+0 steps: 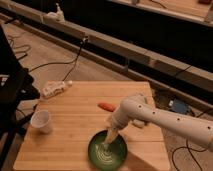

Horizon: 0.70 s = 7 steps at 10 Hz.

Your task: Pick up the ceramic bowl

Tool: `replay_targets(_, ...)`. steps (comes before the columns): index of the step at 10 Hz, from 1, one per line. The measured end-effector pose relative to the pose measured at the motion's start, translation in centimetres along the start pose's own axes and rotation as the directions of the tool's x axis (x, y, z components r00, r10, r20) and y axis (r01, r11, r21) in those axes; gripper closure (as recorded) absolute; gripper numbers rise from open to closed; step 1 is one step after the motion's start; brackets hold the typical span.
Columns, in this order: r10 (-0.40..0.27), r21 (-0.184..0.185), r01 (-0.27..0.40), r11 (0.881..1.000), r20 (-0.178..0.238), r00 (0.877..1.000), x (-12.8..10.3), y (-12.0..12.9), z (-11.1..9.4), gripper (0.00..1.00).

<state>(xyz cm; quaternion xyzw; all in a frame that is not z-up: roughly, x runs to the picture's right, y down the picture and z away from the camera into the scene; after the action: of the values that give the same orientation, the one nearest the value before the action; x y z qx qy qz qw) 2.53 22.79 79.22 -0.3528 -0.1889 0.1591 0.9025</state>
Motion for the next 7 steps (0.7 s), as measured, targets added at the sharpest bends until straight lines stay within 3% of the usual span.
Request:
replay_targets(2,0.054,0.022,-0.055,0.998,0.023,0.998,0.9,-1.0,1.0,0.34)
replay_targets(5,0.149,0.073,-0.154,0.985,0.064,0.987,2.6,-2.0,0.8,0.66)
replay_targets(7,0.178,0.106,-0.185,0.977,0.075,0.981,3.4,-2.1,-0.1,0.84)
